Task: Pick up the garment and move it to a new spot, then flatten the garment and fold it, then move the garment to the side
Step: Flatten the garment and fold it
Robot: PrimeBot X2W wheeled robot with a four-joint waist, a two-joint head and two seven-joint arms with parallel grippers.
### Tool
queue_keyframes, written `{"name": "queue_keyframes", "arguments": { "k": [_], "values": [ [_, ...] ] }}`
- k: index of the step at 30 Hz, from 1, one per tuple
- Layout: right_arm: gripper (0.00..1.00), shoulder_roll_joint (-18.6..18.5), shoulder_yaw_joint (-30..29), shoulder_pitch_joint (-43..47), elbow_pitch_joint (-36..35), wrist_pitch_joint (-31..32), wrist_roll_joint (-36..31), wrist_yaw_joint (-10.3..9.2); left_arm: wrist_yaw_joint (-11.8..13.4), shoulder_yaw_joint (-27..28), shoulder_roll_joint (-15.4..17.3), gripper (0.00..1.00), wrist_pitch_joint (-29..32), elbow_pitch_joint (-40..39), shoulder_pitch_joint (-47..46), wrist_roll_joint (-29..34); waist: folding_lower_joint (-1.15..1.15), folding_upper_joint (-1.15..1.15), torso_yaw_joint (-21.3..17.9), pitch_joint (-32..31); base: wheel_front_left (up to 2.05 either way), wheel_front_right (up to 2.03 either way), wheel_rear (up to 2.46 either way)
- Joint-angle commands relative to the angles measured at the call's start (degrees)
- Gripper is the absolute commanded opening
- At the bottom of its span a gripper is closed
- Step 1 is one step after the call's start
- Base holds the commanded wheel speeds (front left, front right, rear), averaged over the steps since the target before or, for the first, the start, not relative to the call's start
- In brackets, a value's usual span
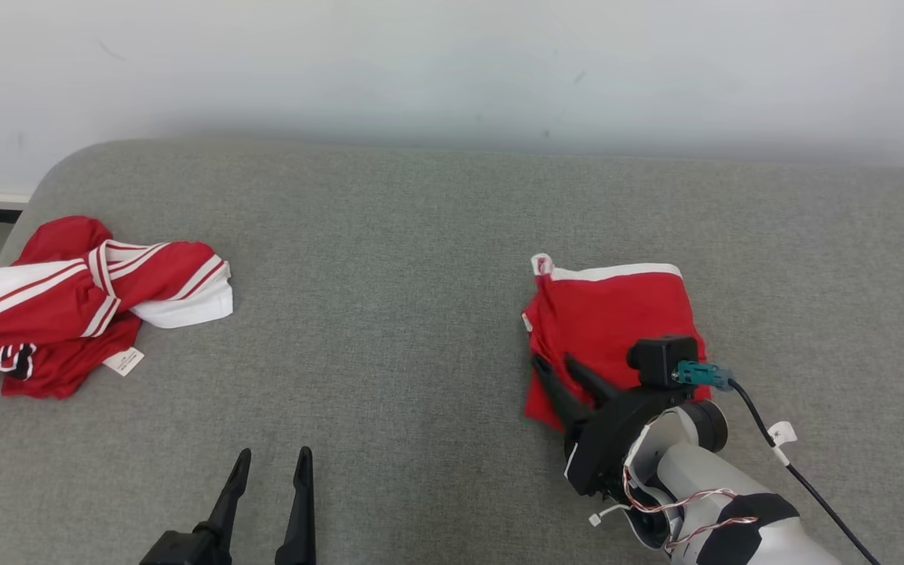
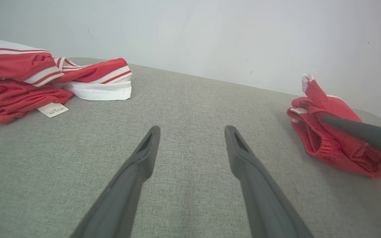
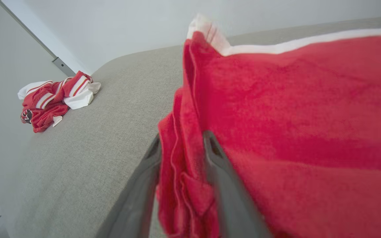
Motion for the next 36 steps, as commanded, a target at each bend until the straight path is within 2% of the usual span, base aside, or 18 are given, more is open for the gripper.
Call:
{"name": "queue_keyframes", "arguments": {
  "k": [1,10,15,16,21,24,32,36],
  "values": [
    [1.0,0.0,-0.1,0.3,-0.4,-1.4,-0.7,-0.14,0.0,0.2,-0.1,1.0,-0.2,0.3,-0.1,0.1,0.0,0.0,-0.5,-0.3,0.0,0.0,0.0],
    [1.0,-4.0,-4.2,1.7,-5.6,-5.8,-5.3,-0.14,-0.3,1.9,-0.1,1.0,-0.2,0.5,1.4,1.1,0.0,0.0,-2.7,-2.0,0.0,0.0,0.0],
    [1.0,-6.1,-15.6,6.0,-13.6,-5.9,-12.5,-0.14,-0.1,3.5,-0.1,1.0,-0.2,-0.3,2.5,1.6,0.0,0.0,-4.7,-2.6,0.0,0.0,0.0],
    [1.0,-6.1,-21.1,8.4,-17.1,-5.9,-16.0,-0.14,-0.2,3.9,-0.1,1.0,-0.2,-0.6,2.6,2.1,0.0,0.0,-5.4,-2.6,0.0,0.0,0.0],
    [1.0,-4.1,-33.1,16.3,-25.4,-5.9,-23.9,-0.14,0.0,4.6,-0.1,1.0,-0.2,-0.8,2.6,3.1,0.0,0.0,-6.9,-2.7,0.0,0.0,0.0],
    [1.0,-2.7,-38.3,20.8,-29.2,-5.8,-27.5,-0.14,0.6,5.1,-0.1,1.0,-0.2,-1.6,2.6,4.3,0.0,0.0,-7.8,-3.0,0.0,0.0,0.0],
    [1.0,2.1,-45.5,31.1,-37.2,-5.8,-33.5,-0.14,4.1,6.8,-0.1,1.0,-0.2,-4.3,3.9,8.2,0.0,0.0,-9.2,-3.5,0.0,0.0,0.0],
    [1.0,4.8,-47.1,35.4,-40.0,-5.8,-35.6,-0.14,4.1,7.4,-0.1,1.0,-0.2,-4.8,5.0,9.1,0.0,0.0,-9.4,-4.1,0.0,0.0,0.0]
  ]
}}
